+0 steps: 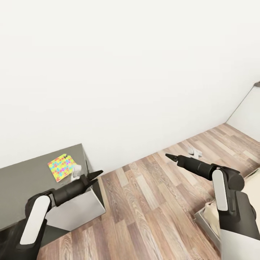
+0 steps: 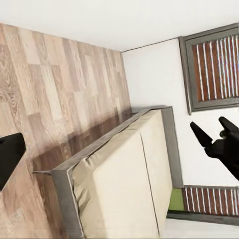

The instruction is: Put all the toys in the child's room - the three board games (two on the bed and one on the table), the two jigsaw puzzles on the table, and the tennis ball on the table - inside the toy box on the table in the child's room.

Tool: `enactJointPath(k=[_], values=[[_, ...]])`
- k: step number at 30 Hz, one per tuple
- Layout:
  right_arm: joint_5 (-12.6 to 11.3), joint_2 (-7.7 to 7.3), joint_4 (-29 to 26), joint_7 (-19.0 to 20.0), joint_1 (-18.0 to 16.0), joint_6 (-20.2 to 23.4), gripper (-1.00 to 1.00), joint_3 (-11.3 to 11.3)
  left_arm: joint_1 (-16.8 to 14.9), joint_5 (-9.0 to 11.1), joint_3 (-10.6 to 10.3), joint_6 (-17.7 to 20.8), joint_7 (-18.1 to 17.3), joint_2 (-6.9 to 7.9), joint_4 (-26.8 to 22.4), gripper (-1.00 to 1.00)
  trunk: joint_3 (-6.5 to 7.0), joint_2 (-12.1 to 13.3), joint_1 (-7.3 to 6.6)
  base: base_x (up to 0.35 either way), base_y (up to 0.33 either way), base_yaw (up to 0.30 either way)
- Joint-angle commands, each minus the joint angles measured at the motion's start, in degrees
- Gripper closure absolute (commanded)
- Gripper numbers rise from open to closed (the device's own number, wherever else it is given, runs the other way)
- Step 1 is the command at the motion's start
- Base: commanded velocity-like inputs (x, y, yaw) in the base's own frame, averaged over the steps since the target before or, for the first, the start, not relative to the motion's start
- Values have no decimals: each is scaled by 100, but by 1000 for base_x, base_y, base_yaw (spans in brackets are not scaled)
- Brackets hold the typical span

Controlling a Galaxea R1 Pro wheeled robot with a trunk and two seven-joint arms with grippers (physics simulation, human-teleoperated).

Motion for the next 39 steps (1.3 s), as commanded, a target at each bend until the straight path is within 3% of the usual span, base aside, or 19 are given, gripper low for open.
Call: enactJointPath(k=[1,3,4,6,9,14,19,23,32,39], values=[[37,1,-1,49,-7,26,-100,-7,-2,-43,4,25,-48,-1,-2,-100,-3,-10,3,0,0,-225],[40,-15,1,41,9,26,-100,-9,72,-393,-306,-80,120,-30,44,-100,10,-10,3,0,0,-221],[40,-15,1,41,9,26,-100,-9,72,-393,-306,-80,120,-30,44,-100,17,-10,3,0,0,-220],[49,-75,7,7,19,26,-100,-11,129,-618,-520,-207,240,-106,95,-100,30,-10,3,0,0,-217],[54,-122,16,-18,23,26,-100,-12,153,-694,-595,-249,287,-165,111,-100,51,-10,3,0,0,-215],[59,-367,179,-109,28,26,-100,-20,231,-873,-753,-332,450,-352,168,-100,86,-10,3,0,0,-212],[57,-533,352,-141,1,26,-100,-27,260,-925,-699,-355,583,-411,222,-100,121,-10,3,0,0,-208],[57,-639,509,-157,-26,26,-100,-30,279,-932,-518,-350,649,-444,240,-100,132,-50,25,0,0,-206],[56,-721,648,-169,-51,26,-100,-31,308,-944,-345,-262,687,-461,259,-100,35,-411,223,0,0,-203],[56,-733,678,-172,-56,26,-100,-30,311,-958,-322,-250,718,-466,267,-100,-39,-692,377,0,0,-198]])
